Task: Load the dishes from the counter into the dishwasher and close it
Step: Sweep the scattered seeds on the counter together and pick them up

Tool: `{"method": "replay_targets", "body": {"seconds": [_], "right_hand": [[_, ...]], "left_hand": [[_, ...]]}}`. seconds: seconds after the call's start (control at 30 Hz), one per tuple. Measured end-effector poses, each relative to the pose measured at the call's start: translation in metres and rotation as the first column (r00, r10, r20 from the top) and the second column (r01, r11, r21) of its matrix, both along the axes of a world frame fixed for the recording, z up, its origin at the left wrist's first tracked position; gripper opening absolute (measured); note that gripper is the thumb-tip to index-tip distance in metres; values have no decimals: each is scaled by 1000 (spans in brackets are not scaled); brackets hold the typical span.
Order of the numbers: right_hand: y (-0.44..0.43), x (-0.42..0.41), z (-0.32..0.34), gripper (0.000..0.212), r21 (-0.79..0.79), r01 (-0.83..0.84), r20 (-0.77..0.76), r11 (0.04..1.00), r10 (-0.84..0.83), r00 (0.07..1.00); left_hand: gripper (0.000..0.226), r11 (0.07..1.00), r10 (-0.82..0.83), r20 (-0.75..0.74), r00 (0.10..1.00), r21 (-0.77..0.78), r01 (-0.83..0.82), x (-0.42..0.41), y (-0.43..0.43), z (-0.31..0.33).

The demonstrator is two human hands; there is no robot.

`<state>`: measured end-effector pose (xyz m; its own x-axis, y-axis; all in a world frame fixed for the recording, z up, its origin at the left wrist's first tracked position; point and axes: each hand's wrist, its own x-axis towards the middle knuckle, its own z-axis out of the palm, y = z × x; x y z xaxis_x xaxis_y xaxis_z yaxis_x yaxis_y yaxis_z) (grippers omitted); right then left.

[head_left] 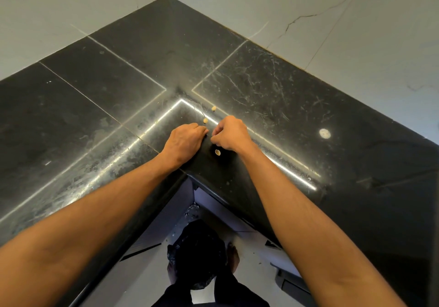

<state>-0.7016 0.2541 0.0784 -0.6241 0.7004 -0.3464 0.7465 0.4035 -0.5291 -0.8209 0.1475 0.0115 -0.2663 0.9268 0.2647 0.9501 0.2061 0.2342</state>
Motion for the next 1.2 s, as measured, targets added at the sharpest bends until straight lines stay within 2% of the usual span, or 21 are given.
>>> {"method": "replay_targets", "body": {"seconds": [0.13,0.27,0.33,0.4,0.47,0.53,0.57,0.6,0.63,0.73,0.8,0.87,0.9,0.93,0.97,1.03,1.07,1.1,1.13,1.2], "right_hand": [[1,7,-10,11,-97,86,-108,992,-96,989],[4,13,-17,13,-58,67,-192,996,-77,978],[3,15,-23,14,-139,132,-257,982,-164,952],[-1,17,-27,15,-413,243,-374,878,-406,834],[-3,18,-26,14,-691,269,-422,670,-677,603],[-2,20,-23,17,-853,244,-351,463,-852,390],[-1,20,-22,15,-893,211,-315,397,-887,337],[-2,21,-22,10,-913,179,-297,366,-898,325],[-3,21,-20,9,-914,156,-307,375,-889,339],[-9,21,-20,10,-848,189,-375,496,-812,447],[-14,22,-22,4,-645,297,-436,704,-658,613],[-20,23,-31,12,-220,316,-390,923,-380,839],[-25,26,-36,19,1,270,-302,963,-257,918],[-30,27,-39,27,192,204,-207,960,-164,964],[-35,27,-42,35,328,133,-140,935,-91,986],[-40,25,-51,38,497,4,-69,868,35,997],[-41,24,-53,37,545,-45,-48,837,84,995],[-39,22,-54,38,574,-85,-29,815,123,992],[-37,22,-54,41,592,-116,-15,798,155,988],[-32,20,-52,45,600,-160,1,784,199,980]], "left_hand": [[49,999,-34,-6,999,-31,33,-2,-2,-2],[57,998,-58,-9,998,-26,58,0,-6,2],[58,998,-59,-8,998,-24,59,2,-9,2],[50,998,-53,-5,999,-19,53,4,-10,3],[37,998,-53,-1,999,-22,52,4,-10,2],[27,998,-60,-10,998,-6,60,5,-11,1],[25,998,-60,-11,998,9,60,5,-11,0],[24,998,-54,-2,999,24,54,5,-11,-1],[26,998,-45,18,999,36,44,4,-11,-1],[31,999,27,126,992,35,-32,4,-8,-1],[31,989,110,271,956,67,-132,7,-6,1],[29,958,202,519,831,73,-279,11,-3,8],[27,937,231,646,727,53,-345,12,0,12],[26,916,240,774,587,20,-400,13,3,16],[25,897,213,894,395,-19,-442,14,6,19],[27,870,91,994,-54,-106,-481,14,8,28],[28,864,34,975,-220,-139,-483,11,8,32],[26,866,-4,945,-327,-160,-474,8,7,35],[23,872,-30,919,-393,-168,-460,5,6,38],[19,881,-56,892,-449,-168,-442,1,5,42]]}}
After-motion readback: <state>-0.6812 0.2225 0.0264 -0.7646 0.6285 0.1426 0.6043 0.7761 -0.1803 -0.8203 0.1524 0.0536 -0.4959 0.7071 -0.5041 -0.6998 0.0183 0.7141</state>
